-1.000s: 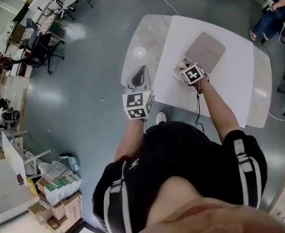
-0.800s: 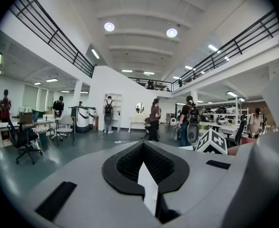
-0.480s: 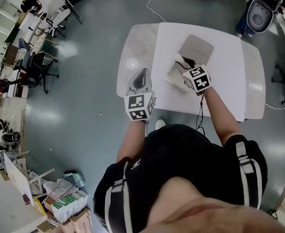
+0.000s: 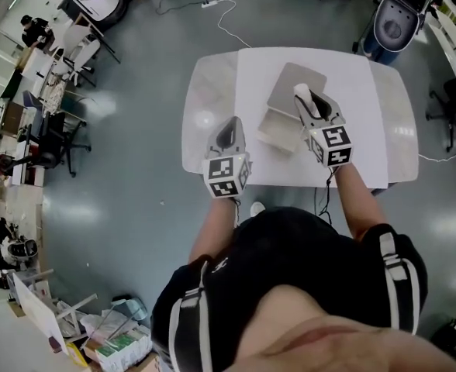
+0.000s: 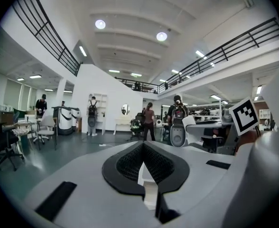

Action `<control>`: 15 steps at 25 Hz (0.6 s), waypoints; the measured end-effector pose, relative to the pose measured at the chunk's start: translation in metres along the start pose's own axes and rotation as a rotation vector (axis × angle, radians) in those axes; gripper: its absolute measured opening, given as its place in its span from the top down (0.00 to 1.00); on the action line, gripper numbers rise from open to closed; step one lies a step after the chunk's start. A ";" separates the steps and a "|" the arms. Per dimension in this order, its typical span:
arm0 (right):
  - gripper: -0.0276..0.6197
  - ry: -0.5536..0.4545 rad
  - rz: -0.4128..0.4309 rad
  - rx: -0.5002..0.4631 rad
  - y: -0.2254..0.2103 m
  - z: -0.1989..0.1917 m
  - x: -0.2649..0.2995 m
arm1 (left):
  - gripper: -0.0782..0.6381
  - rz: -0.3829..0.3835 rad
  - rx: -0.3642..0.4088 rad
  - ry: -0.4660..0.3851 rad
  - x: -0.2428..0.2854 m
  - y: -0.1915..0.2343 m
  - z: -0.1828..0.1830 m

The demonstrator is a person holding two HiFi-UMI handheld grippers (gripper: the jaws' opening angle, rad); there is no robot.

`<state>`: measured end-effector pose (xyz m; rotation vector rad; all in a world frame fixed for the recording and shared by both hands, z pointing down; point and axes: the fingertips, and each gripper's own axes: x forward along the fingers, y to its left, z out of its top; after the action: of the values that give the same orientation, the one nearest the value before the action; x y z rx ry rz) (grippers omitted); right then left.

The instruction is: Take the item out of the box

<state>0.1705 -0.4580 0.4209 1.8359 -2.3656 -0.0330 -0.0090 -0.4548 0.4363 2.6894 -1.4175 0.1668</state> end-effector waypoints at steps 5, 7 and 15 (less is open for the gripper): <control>0.75 -0.071 -0.138 0.038 -0.032 0.009 -0.025 | 0.88 -0.032 0.007 -0.008 0.014 -0.012 0.007; 0.75 -0.091 -0.182 0.042 -0.039 0.011 -0.034 | 0.88 -0.042 0.013 -0.014 0.019 -0.014 0.010; 0.75 -0.101 -0.256 0.051 -0.053 0.009 -0.050 | 0.88 -0.069 0.024 -0.021 0.033 -0.026 0.017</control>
<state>0.2319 -0.4241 0.4017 2.1989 -2.1960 -0.0960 0.0321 -0.4692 0.4229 2.7633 -1.3342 0.1513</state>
